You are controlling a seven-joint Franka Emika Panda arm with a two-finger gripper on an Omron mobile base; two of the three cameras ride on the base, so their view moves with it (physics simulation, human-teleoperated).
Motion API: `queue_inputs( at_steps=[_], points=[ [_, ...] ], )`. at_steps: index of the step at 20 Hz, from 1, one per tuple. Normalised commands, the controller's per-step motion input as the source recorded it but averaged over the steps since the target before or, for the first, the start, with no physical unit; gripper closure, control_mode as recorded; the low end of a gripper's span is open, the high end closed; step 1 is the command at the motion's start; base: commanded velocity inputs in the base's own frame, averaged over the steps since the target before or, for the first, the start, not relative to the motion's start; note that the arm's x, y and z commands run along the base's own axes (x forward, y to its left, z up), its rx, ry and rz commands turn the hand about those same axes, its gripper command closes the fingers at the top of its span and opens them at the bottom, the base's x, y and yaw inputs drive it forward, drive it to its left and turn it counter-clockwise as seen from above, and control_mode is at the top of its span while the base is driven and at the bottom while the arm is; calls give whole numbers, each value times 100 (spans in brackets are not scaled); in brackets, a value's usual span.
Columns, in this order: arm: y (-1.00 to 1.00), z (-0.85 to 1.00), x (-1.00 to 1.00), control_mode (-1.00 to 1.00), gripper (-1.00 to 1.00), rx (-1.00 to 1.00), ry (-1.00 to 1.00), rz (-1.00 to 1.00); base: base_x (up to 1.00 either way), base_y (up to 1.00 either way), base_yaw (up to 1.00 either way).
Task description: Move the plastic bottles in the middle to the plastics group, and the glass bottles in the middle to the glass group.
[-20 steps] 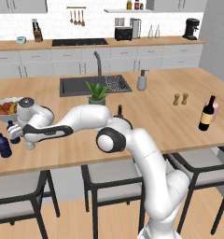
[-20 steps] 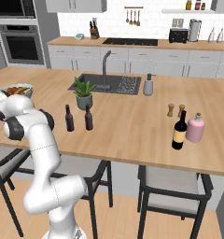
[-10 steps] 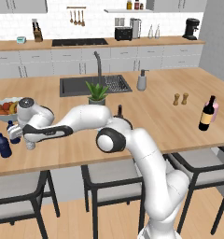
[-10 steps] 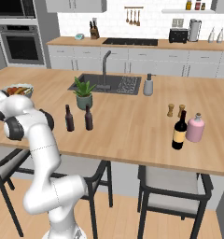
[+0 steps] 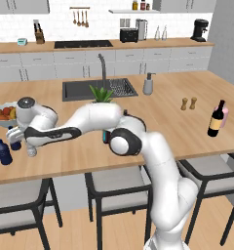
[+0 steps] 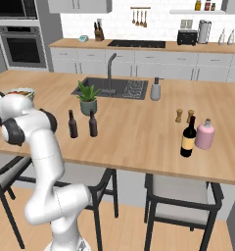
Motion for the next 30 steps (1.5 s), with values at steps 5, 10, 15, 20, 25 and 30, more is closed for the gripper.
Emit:
queue_inputs(
  at_steps=[5, 10, 15, 20, 25, 30],
  points=[
    [-80, 22, -62, -100, -100, 16, -2, 0, 0, 0, 0],
    [-93, 14, -48, -100, -100, 14, 0, -1, 0, 0, 0],
    [-87, 25, -32, -100, -100, 11, 0, -2, 0, 0, 0],
    [-82, 57, -17, -100, -100, 11, 5, -5, 0, 0, 0],
    [-76, 52, -11, -100, -100, 3, 5, -4, 0, 0, 0],
    [-65, 5, 0, -100, -100, -9, 11, -9, 0, 0, 0]
  ],
)
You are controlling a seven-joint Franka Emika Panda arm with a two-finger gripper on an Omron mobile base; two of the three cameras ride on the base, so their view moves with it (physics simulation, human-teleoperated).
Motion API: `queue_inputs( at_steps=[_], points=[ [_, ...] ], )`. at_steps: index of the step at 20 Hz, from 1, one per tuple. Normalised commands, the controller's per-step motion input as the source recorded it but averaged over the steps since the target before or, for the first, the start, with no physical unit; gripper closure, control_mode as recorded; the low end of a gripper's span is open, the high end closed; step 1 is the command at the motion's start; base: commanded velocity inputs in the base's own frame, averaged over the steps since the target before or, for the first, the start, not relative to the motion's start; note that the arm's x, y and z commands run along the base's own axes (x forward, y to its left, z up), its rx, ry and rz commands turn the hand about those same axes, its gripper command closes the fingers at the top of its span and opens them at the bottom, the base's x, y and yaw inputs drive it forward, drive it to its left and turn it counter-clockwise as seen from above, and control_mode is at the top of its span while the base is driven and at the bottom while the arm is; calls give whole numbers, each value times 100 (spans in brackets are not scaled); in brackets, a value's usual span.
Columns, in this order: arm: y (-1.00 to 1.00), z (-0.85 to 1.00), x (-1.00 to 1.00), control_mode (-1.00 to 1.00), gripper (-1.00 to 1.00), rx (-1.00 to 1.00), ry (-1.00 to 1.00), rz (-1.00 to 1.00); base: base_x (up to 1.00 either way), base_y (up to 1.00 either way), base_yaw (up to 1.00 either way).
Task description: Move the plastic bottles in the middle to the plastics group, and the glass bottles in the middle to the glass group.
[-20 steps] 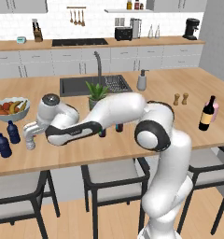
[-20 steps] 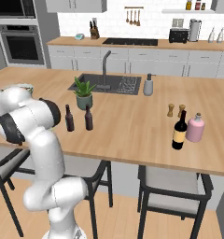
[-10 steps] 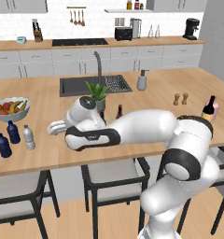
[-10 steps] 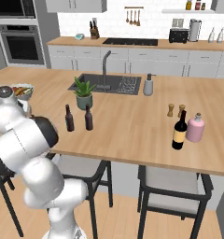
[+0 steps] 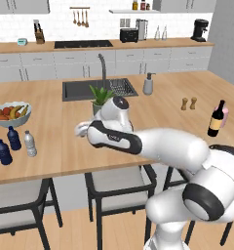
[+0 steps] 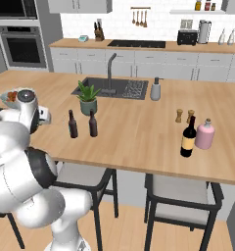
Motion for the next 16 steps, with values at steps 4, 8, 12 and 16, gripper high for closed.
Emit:
queue_inputs(
  at_steps=[4, 8, 12, 16],
  points=[
    [-30, 0, 23, -100, -100, -33, 29, -19, 0, 0, 0],
    [-19, 13, 44, -100, -100, -33, 41, -26, 0, 0, 0],
    [-80, 14, 12, -100, -100, 2, 20, -20, 0, 0, 0],
    [-95, -6, 0, -100, -100, 14, -7, -9, 0, 0, 0]
  ],
)
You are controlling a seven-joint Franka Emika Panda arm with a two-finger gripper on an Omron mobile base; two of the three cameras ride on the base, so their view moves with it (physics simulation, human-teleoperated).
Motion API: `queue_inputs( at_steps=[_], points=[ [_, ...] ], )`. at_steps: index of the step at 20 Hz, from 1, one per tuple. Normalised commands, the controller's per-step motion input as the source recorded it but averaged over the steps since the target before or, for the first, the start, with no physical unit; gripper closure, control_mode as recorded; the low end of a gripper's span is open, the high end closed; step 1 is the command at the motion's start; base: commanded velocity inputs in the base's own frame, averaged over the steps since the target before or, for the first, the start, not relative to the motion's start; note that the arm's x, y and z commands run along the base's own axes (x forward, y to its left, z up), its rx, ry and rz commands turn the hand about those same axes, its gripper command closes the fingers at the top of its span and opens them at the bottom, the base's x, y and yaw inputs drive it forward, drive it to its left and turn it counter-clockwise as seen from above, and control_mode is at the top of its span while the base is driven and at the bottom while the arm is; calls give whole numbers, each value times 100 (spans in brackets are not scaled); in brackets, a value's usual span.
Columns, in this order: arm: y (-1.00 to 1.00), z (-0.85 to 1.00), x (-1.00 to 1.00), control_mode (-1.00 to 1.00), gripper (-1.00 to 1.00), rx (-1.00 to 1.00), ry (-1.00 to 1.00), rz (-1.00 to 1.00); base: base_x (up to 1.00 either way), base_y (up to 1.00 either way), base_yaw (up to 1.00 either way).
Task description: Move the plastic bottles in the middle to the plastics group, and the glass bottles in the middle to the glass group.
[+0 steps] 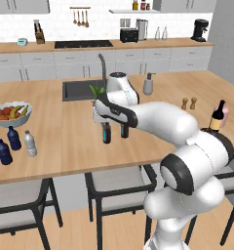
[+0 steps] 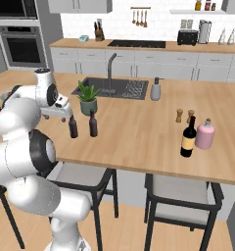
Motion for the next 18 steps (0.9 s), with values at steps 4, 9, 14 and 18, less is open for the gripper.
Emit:
queue_inputs(
  at_steps=[4, 9, 14, 18],
  points=[
    [-37, -22, 0, -100, -100, 4, -13, -4, 0, 0, 0],
    [13, -24, 0, -100, -100, -3, -17, 0, 0, 0, 0],
    [0, 1, 30, -100, -100, -1, -2, 0, 0, 0, 0],
    [0, 1, 40, -100, -100, 0, 4, 1, 0, 0, 0]
  ],
)
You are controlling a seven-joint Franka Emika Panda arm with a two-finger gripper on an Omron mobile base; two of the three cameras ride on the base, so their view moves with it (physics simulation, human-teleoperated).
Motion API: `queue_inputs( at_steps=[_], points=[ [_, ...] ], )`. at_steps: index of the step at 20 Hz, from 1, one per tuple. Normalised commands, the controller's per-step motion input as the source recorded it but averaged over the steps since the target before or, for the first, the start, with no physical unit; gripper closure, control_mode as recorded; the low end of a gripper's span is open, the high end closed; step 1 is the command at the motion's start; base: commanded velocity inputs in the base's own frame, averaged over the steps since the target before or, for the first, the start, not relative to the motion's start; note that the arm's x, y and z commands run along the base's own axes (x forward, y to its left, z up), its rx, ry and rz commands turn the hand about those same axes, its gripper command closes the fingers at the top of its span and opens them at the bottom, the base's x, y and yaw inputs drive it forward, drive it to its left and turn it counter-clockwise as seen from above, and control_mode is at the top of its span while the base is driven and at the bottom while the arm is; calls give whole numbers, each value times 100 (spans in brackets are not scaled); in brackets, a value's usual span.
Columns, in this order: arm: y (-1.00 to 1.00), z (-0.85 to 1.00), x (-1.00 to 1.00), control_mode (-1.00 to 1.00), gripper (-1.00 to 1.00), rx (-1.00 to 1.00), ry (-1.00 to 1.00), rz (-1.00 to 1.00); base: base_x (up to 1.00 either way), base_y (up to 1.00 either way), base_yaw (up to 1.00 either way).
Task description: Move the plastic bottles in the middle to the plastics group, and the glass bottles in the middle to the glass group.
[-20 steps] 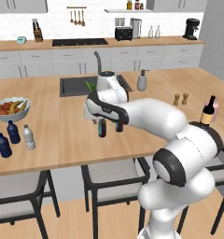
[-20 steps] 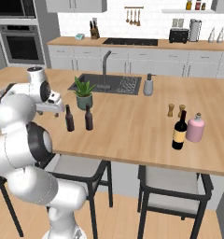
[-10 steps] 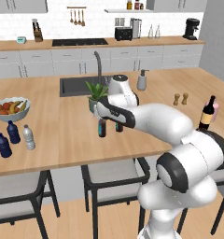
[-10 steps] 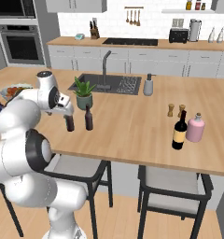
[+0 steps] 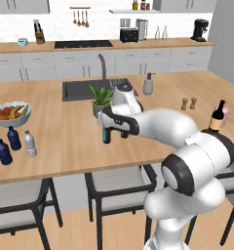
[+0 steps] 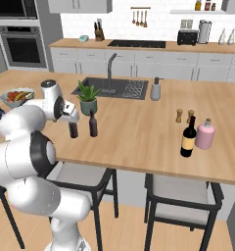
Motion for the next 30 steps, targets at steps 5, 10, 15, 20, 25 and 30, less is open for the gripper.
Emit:
queue_inputs(
  at_steps=[5, 10, 15, 20, 25, 30],
  points=[
    [0, -11, 38, -100, -100, 0, 1, 0, 0, 0, 0],
    [2, -18, 6, -100, -100, 0, -8, 0, 0, 0, 0],
    [14, -5, 7, -100, -100, 0, -14, 0, 0, 0, 0],
    [12, -3, 33, -100, -100, 0, -2, 0, 0, 0, 0],
    [1, -4, 19, -100, -100, 0, 0, 0, 0, 0, 0],
    [-2, -28, 0, -100, -100, -3, 0, 0, 0, 0, 0]
  ],
)
